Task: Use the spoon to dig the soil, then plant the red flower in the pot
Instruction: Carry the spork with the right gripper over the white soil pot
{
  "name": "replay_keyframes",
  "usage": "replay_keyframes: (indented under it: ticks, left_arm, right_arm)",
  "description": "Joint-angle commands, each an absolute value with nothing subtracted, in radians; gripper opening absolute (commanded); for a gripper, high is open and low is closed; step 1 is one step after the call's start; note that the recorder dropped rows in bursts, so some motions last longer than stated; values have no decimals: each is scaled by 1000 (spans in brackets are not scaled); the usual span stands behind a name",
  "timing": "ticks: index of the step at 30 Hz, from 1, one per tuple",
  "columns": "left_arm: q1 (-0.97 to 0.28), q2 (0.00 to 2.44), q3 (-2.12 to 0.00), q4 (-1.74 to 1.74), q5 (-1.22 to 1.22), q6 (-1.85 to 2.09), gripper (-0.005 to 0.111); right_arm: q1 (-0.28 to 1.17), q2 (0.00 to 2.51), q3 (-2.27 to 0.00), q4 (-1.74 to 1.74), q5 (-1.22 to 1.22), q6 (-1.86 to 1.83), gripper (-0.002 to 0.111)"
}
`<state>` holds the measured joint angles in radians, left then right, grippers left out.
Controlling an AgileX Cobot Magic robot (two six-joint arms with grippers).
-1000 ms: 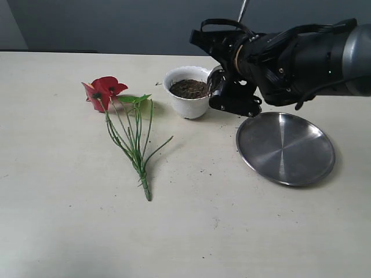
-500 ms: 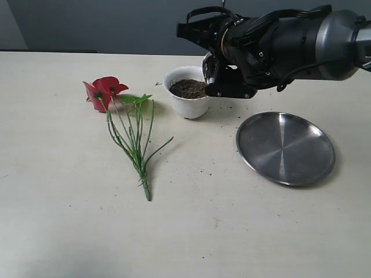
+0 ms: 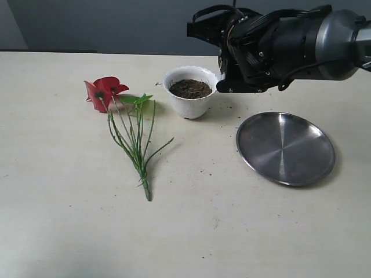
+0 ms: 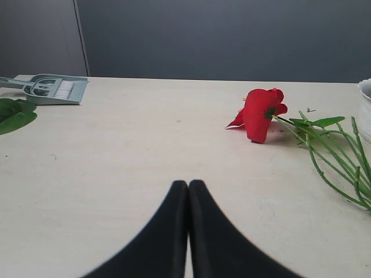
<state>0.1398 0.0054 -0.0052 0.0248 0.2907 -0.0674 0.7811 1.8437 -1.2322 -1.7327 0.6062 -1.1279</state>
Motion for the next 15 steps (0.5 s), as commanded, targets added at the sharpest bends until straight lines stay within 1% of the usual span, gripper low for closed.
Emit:
replay_keyframes:
  ticks: [1,5,12,15]
  left_arm:
    - [138,0,0,28,285,-68,0]
    - [138,0,0,28,285,-68,0]
    - [138,0,0,28,285,-68,0]
    - [138,0,0,28,285,-68,0]
  right_arm:
    - [780,1842,-1242,-1744,575,-1174,-1]
    - [780,1854,-1278,-1744,545,-1176,-1]
    - [780,1978,-1420,-1744,673,-1176,-1]
    - [780,2021,-1468,-1744,676,-1172,-1]
